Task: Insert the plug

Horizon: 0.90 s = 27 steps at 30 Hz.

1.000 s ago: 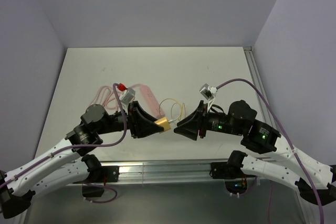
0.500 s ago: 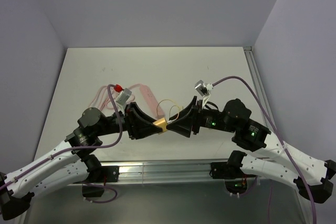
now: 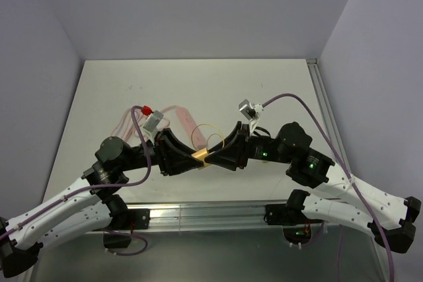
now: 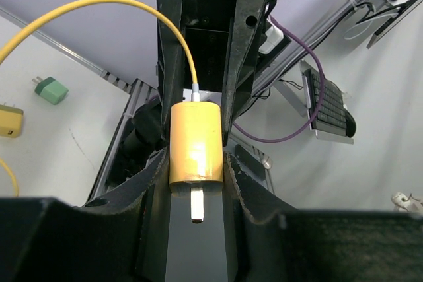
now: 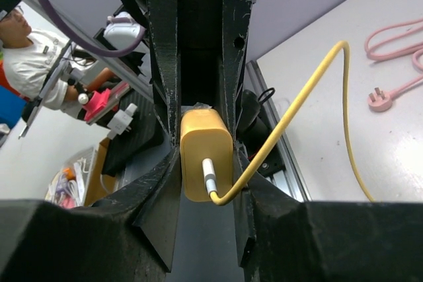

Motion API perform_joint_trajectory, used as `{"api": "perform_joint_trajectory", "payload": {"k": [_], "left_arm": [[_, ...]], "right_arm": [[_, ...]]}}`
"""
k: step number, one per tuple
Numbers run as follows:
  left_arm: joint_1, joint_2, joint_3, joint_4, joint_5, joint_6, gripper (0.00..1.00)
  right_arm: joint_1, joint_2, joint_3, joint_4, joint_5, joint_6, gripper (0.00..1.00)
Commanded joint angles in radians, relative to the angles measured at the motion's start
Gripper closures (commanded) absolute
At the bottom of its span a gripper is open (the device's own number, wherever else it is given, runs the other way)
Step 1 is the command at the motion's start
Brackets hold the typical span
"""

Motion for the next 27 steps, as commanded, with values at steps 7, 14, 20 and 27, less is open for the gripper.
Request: {"api": "perform_joint_trajectory", "payload": {"k": [7, 14, 20, 27], "left_arm": [[-0.003, -0.023, 0.055, -0.127, -0.112, 0.055, 0.45], [-0.001, -0.049, 0.200, -0.670, -0.724, 0.025, 0.17], [0.023, 0.097, 0.235, -0.761, -0.837, -0.026, 0.41], [0.258, 0.368, 0.208, -0.604, -0.540, -0.024, 0.52]], "right_arm": [[-0.001, 0.032, 0.047, -0.018, 0.036, -0.026, 1.00], [-0.006, 0.113, 0.237, -0.405, 0.545, -0.131, 1.00], [-0.047, 0.318, 0.346, -0.514, 0.788, -0.220, 1.00], [-0.250, 0.539, 0.425, -0.485, 0.800, -0.297, 1.00]]}}
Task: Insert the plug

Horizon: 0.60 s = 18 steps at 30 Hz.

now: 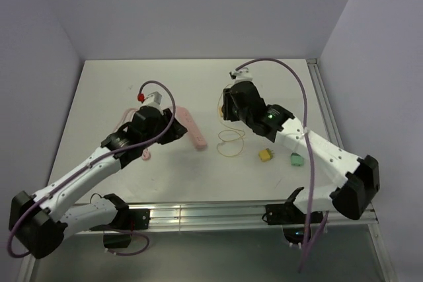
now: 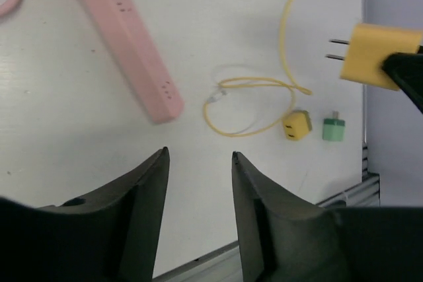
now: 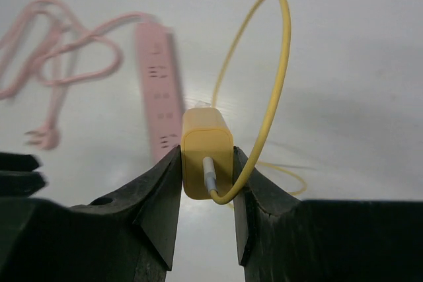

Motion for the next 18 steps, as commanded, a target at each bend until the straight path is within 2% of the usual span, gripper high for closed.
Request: {"api": "perform_joint_trajectory", "payload": {"k": [1, 4, 10, 13, 18], "left_arm": [[0.140, 0.096, 0.000, 0.092, 0.165, -0.011, 0.54], [0.218, 0.224, 0.037, 0.127, 0.244, -0.002, 0.53], [0.269, 0.468, 0.160, 0.181, 0.310, 0.009, 0.55], [0.277, 0.531, 0.218, 0.216, 0.310, 0.016, 0.61], [0.294, 0.624, 0.272, 0.208, 0.297, 0.032, 0.79]], "right_arm": [[-0.079, 0.072, 0.082, 0.004, 0.063, -0.086, 1.00], [-0.122, 0.135, 0.108, 0.015, -0.002, -0.100, 1.00], [-0.165, 0.193, 0.073, 0.114, -0.233, -0.066, 1.00], [-0.167, 0.222, 0.075, 0.133, -0.272, -0.069, 1.00], [-0.170, 0.241, 0.078, 0.162, -0.309, -0.075, 1.00]]}}
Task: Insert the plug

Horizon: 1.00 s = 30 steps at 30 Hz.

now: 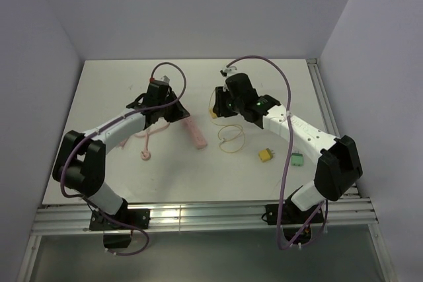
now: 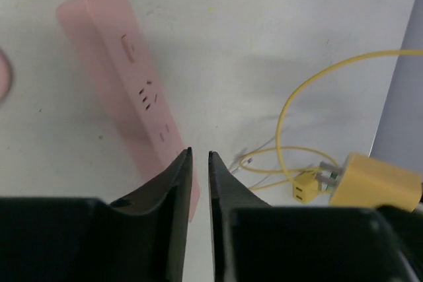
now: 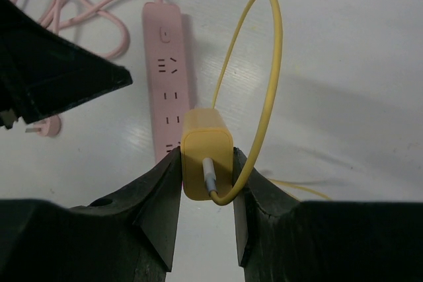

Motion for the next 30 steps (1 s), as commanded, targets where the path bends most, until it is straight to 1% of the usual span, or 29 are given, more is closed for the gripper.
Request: {"api": "perform_joint_trajectory", "payload": {"k": [1, 3, 6, 9, 15, 18, 22, 26, 30], "left_arm": [[0.020, 0.047, 0.057, 0.055, 0.027, 0.023, 0.82], [0.029, 0.075, 0.045, 0.094, 0.045, 0.021, 0.91], [0.038, 0.113, 0.033, 0.127, 0.060, 0.026, 0.97], [0.052, 0.136, 0.008, 0.181, 0.082, 0.027, 0.99], [0.068, 0.142, -0.041, 0.200, 0.073, 0.020, 1.00], [0.074, 0.136, -0.076, 0.203, 0.062, 0.015, 1.00], [0.078, 0.165, -0.108, 0.203, 0.068, 0.012, 1.00], [0.083, 0.167, -0.147, 0.252, 0.071, -0.002, 1.00], [0.083, 0.158, -0.178, 0.272, 0.067, -0.006, 1.00]], "right_arm": [[-0.008, -0.001, 0.034, 0.082, -0.077, -0.014, 1.00], [-0.013, 0.018, 0.043, 0.085, -0.129, -0.014, 1.00], [-0.011, 0.026, 0.041, 0.093, -0.182, -0.009, 1.00], [-0.013, 0.043, 0.038, 0.094, -0.212, -0.012, 1.00], [-0.011, 0.074, 0.043, 0.076, -0.272, -0.038, 1.00], [-0.007, 0.104, 0.081, 0.026, -0.318, -0.067, 1.00], [0.027, 0.146, 0.118, -0.053, -0.272, -0.094, 1.00], [0.036, 0.160, 0.127, -0.085, -0.277, -0.094, 1.00], [0.076, 0.179, 0.147, -0.105, -0.242, -0.058, 1.00]]}}
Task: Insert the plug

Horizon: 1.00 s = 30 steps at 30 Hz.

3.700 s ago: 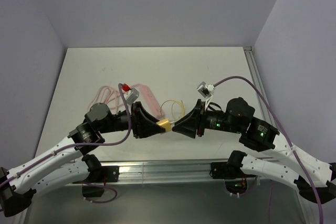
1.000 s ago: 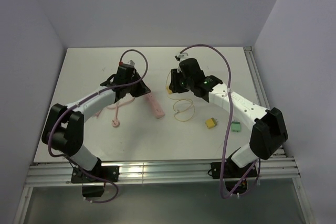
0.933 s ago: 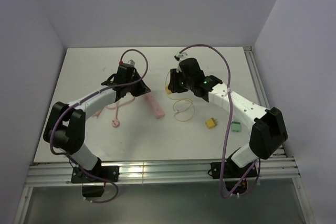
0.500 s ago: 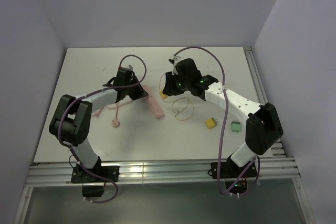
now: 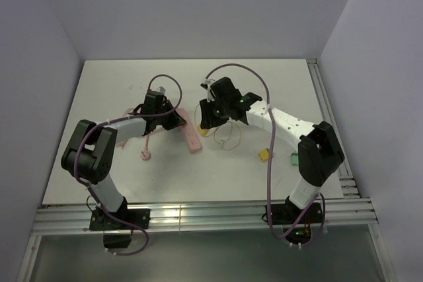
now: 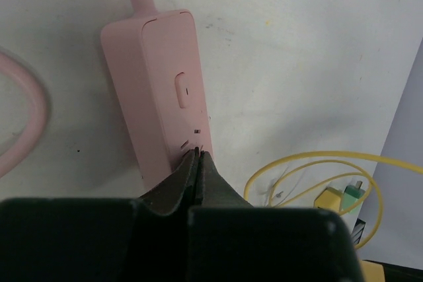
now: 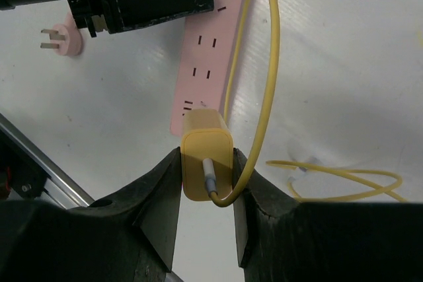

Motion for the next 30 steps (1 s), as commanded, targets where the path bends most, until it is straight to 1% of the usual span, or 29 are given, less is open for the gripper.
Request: {"api": "perform_joint_trajectory", "payload": {"k": [1, 6, 11, 17, 20, 21, 24, 27, 30], "left_arm": [[0.004, 0.008, -0.055, -0.010, -0.023, 0.004, 1.00], [0.004, 0.007, -0.142, 0.070, -0.029, -0.017, 1.00], [0.007, -0.003, -0.217, 0.132, -0.028, -0.028, 1.00], [0.006, 0.010, -0.276, 0.200, -0.002, -0.037, 1.00], [0.006, 0.016, -0.283, 0.217, 0.009, -0.037, 1.00], [0.007, 0.017, -0.286, 0.223, 0.012, -0.040, 1.00], [0.007, 0.016, -0.299, 0.240, 0.021, -0.040, 1.00], [0.010, 0.013, -0.306, 0.249, 0.027, -0.037, 1.00], [0.013, 0.014, -0.311, 0.254, 0.035, -0.032, 1.00]], "right_arm": [[0.038, 0.017, 0.070, -0.014, 0.041, 0.019, 1.00], [0.098, 0.047, 0.082, -0.002, 0.115, 0.097, 1.00], [0.138, 0.061, 0.114, -0.014, 0.214, 0.113, 1.00], [0.139, 0.116, 0.179, -0.054, 0.242, 0.094, 1.00], [0.139, 0.136, 0.184, -0.062, 0.326, 0.084, 1.00], [0.139, 0.135, 0.180, -0.060, 0.393, 0.073, 1.00], [0.129, 0.141, 0.209, -0.097, 0.548, 0.029, 1.00], [0.072, 0.141, 0.272, -0.118, 0.561, -0.001, 1.00], [0.008, 0.129, 0.341, -0.100, 0.585, -0.060, 1.00]]}}
